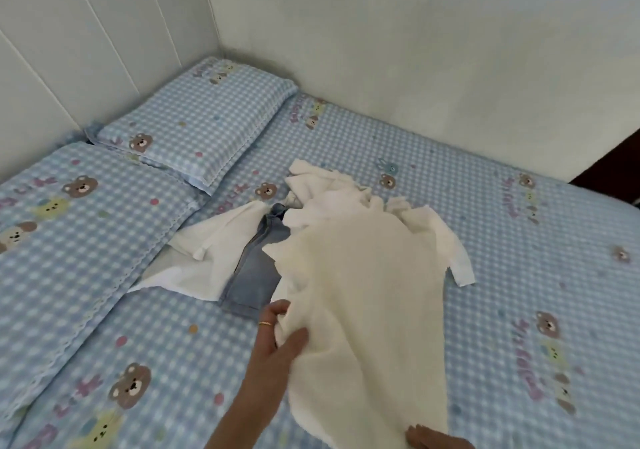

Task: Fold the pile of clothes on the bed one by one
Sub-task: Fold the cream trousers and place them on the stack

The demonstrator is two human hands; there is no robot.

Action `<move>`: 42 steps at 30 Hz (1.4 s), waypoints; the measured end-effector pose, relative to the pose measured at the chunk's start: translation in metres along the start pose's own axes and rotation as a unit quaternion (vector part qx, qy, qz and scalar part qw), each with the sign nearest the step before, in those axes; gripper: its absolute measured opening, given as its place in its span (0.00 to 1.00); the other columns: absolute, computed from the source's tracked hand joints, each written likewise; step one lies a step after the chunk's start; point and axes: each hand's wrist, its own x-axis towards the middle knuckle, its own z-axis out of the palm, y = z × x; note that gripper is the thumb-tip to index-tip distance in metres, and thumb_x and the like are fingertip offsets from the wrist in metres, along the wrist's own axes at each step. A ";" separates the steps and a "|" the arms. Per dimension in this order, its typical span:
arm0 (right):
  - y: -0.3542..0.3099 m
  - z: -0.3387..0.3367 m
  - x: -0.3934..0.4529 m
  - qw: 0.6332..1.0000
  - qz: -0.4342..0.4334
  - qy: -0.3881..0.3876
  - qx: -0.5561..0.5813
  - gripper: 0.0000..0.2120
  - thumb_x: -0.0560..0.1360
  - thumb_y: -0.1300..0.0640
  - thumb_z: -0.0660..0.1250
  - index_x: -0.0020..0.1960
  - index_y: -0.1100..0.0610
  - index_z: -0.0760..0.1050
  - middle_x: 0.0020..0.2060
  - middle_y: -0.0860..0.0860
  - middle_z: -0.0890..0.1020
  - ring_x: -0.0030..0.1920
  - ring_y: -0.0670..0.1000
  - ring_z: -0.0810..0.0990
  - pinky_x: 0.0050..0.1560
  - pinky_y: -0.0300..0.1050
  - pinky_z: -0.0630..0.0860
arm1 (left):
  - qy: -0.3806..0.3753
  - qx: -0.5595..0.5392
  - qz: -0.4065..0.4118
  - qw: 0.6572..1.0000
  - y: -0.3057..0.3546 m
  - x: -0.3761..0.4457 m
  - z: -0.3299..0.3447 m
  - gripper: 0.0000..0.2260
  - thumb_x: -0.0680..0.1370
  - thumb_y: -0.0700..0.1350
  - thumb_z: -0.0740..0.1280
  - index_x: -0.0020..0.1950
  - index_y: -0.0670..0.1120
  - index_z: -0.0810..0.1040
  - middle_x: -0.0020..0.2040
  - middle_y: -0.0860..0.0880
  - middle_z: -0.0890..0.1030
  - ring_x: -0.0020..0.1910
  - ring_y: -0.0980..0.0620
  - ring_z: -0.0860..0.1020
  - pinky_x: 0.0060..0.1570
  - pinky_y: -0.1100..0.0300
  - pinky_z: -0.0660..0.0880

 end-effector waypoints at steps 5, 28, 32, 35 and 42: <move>-0.048 -0.041 -0.075 0.976 -0.160 0.088 -0.120 0.29 0.77 0.64 0.64 0.68 0.38 0.60 0.68 0.43 0.71 0.65 0.35 0.70 0.60 0.22 0.64 | -0.262 0.235 0.050 0.935 0.051 -0.102 0.067 0.27 0.73 0.40 0.65 0.67 0.58 0.62 0.55 0.63 0.75 0.49 0.61 0.76 0.47 0.67 0.73; -0.077 -0.200 -0.334 0.934 -0.289 0.117 -0.174 0.19 0.77 0.60 0.65 0.47 0.33 0.75 0.42 0.33 0.81 0.43 0.38 0.80 0.40 0.30 0.71 | -0.390 0.663 0.042 0.637 0.024 -0.249 0.138 0.18 0.66 0.57 0.73 0.54 0.60 0.75 0.49 0.55 0.79 0.50 0.57 0.75 0.48 0.63 0.72; -0.059 -0.245 -0.341 0.937 -0.271 0.153 -0.156 0.20 0.77 0.64 0.62 0.52 0.37 0.78 0.48 0.31 0.81 0.49 0.34 0.79 0.47 0.27 0.71 | -0.280 0.753 0.158 0.574 0.021 -0.230 0.133 0.19 0.68 0.60 0.70 0.54 0.51 0.78 0.55 0.54 0.73 0.55 0.53 0.66 0.54 0.60 0.62; -0.041 -0.268 -0.344 0.950 -0.249 0.154 -0.111 0.18 0.79 0.61 0.61 0.52 0.38 0.79 0.48 0.34 0.82 0.51 0.35 0.79 0.48 0.28 0.72 | -0.246 0.659 0.255 0.664 0.034 -0.226 0.122 0.15 0.66 0.56 0.75 0.46 0.49 0.79 0.64 0.61 0.69 0.67 0.59 0.61 0.64 0.63 0.59; -0.005 -0.269 -0.321 0.986 -0.133 0.028 -0.092 0.16 0.76 0.52 0.68 0.60 0.36 0.72 0.32 0.49 0.81 0.31 0.45 0.76 0.33 0.35 0.68 | -0.169 0.506 0.199 0.822 0.062 -0.248 0.146 0.14 0.69 0.40 0.75 0.38 0.51 0.71 0.57 0.54 0.72 0.47 0.55 0.76 0.42 0.64 0.74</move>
